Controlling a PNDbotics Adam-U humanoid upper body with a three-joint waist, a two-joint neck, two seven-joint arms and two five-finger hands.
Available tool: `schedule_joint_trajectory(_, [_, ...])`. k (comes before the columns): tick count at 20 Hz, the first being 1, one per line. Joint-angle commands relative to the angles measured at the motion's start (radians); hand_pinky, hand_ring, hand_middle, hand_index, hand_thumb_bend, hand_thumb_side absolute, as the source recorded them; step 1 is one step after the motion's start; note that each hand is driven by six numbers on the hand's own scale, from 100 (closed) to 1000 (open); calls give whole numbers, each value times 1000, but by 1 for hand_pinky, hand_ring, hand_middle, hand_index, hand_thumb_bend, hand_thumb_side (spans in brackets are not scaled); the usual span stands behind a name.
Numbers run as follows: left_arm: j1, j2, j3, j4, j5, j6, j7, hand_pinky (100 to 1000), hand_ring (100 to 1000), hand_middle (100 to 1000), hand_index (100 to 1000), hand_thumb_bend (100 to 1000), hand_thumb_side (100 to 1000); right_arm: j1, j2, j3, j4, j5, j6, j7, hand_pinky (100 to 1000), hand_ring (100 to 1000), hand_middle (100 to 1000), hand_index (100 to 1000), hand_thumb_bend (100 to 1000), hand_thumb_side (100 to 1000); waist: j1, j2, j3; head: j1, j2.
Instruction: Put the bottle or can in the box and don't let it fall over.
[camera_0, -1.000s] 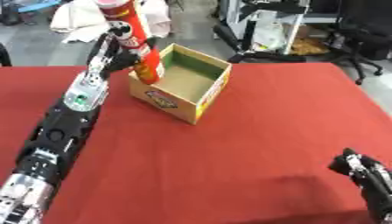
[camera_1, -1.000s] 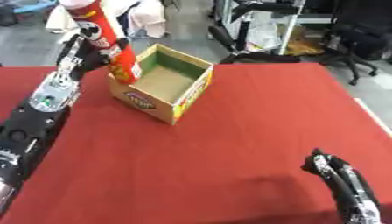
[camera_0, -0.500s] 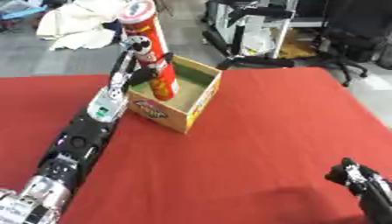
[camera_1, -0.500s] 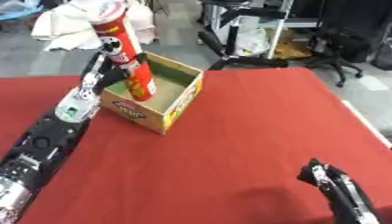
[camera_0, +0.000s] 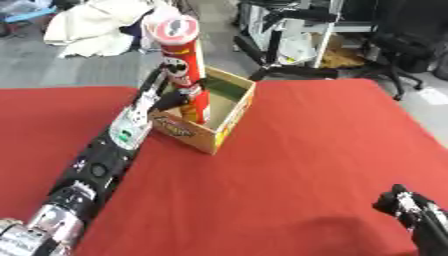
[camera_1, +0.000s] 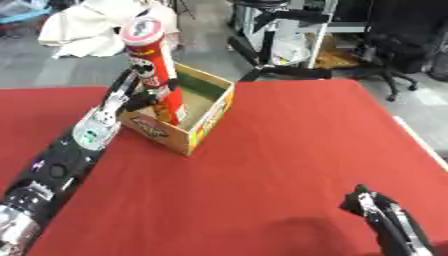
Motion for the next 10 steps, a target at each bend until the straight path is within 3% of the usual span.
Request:
schedule_joint_trajectory(1, [-9, 42, -1, -33, -100, 1, -27, 1000, 1000, 967, 1000, 647, 928, -8, -15, -3, -12, -2, -2, -2, 807, 631, 530, 564, 100, 620, 1, -14, 5, 0, 8])
schedule_joint_trajectory(6, [7, 62, 0, -46, -174, 22, -109, 1000, 1000, 969, 1000, 634, 947, -3, -18, -4, -11, 0, -2, -2, 807, 631, 530, 564, 100, 619, 0, -17, 14, 2, 11])
schedule_joint_trajectory(10, [24, 85, 11, -96, -155, 38, -157, 1000, 1000, 973, 1000, 586, 951, 1, -20, -7, -10, 1, -3, -5, 807, 631, 530, 564, 100, 619, -1, -18, 21, 3, 12])
